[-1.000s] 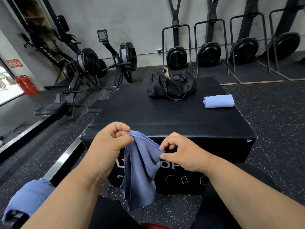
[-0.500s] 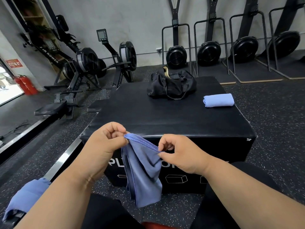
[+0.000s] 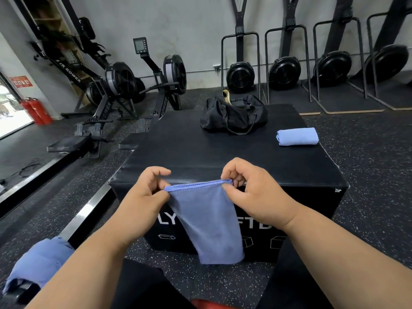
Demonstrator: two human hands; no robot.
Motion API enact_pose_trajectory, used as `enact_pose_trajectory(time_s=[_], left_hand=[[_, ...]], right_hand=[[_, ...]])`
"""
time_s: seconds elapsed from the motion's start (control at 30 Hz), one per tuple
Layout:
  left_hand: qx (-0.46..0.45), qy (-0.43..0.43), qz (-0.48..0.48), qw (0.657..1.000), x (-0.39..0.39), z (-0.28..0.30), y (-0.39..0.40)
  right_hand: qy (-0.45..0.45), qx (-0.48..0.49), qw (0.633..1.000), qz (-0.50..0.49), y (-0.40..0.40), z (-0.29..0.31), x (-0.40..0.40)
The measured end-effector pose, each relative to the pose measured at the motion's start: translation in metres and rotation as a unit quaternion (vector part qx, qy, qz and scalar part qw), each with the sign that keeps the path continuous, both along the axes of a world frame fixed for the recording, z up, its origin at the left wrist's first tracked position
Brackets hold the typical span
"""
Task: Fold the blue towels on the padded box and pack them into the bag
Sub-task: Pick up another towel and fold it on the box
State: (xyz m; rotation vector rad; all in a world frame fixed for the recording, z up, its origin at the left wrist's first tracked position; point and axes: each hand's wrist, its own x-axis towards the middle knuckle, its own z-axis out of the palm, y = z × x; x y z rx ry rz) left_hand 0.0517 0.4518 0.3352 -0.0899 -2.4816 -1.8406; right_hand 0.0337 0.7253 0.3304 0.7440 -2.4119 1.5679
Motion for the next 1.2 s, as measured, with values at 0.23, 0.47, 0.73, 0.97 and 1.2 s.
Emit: enact_pose_trajectory(time_s=[0.23,0.47,0.73,0.97,1.2], left_hand=[[0.128,-0.046,0.03,0.99,-0.005,-0.004,0.017],[0.178,-0.059,0.043,0.981,-0.013,-0.008,0.02],[0.059,-0.098,0.033,0.993,-0.033,0.013,0.014],[0.124,-0.121,-0.042,0.984,-0.05,0.054,0.011],[-0.271,-0.001,-0.158,0.95,-0.057,0.082,-0.002]], right_hand=[[-0.092,-0.119,0.988,0.022,0.005,0.002,-0.009],[-0.129,-0.144,0.981,-0.028,0.009,-0.012,-0.018],[-0.199,-0.165,0.962,0.084,0.006,-0.016,-0.015],[-0.313,-0.188,0.921,0.134,0.002,-0.024,-0.013],[-0.29,-0.099,0.951,0.031,-0.007,-0.041,-0.019]])
